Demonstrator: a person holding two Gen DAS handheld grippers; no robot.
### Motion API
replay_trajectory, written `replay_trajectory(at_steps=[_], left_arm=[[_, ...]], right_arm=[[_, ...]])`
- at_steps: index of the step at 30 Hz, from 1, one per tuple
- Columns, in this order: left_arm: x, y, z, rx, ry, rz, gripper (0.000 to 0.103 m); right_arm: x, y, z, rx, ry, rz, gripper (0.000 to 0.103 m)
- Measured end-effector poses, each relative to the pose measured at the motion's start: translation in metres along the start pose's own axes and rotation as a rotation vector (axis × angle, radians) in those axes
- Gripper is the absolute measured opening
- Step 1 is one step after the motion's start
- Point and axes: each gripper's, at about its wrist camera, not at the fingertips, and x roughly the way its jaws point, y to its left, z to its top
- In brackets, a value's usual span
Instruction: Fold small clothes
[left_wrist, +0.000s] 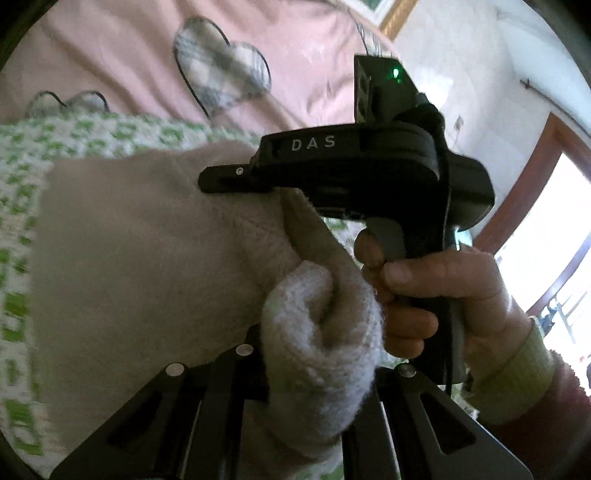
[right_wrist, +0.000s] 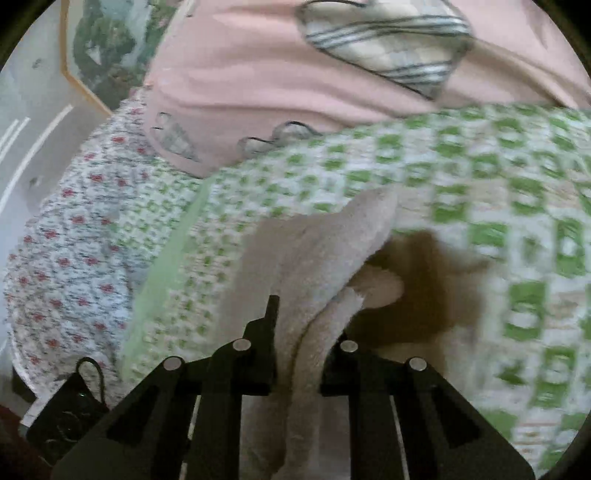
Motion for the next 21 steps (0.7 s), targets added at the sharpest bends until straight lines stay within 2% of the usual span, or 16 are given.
replay_trajectory(at_steps=[4,7,9,12,14,17,18,19,21], left_arm=[[0.023,-0.006,-0.009,0.011,0.045,0.006,0.009],[0.023,-0.006,-0.01,0.001,0.053,-0.017,0.016],[0.019,-0.005,-0.01,0.003,0.066,-0.057,0.034],[0.01,-0.007,-0.014,0.014,0.107,-0.076,0.046],[-0.004,-0.009,-0.017,0.035,0.12,-0.089,0.048],[-0.031,-0.004,-0.023,0.041,0.105,-0.084,0.061],[-0.041,0.001,-0.024,0.031,0.098,-0.081,0.062],[-0.052,0.007,-0.026,0.019,0.088,-0.076,0.062],[-0.071,0.021,-0.025,-0.009,0.068,-0.043,0.07]], right_arm=[[0.002,-0.021,-0.009,-0.014,0.013,-0.044,0.016],[0.006,-0.031,-0.013,-0.002,0.022,-0.063,0.016],[0.005,-0.032,-0.016,0.0,0.014,-0.066,0.016],[0.0,-0.035,-0.02,0.01,0.003,-0.077,0.017],[-0.006,-0.038,-0.022,0.018,-0.003,-0.12,0.026],[-0.023,-0.041,-0.027,0.027,-0.03,-0.193,0.027],[-0.029,-0.043,-0.029,0.035,-0.039,-0.218,0.028],[-0.037,-0.044,-0.032,0.046,-0.047,-0.251,0.033],[-0.048,-0.044,-0.036,0.064,-0.062,-0.296,0.043]])
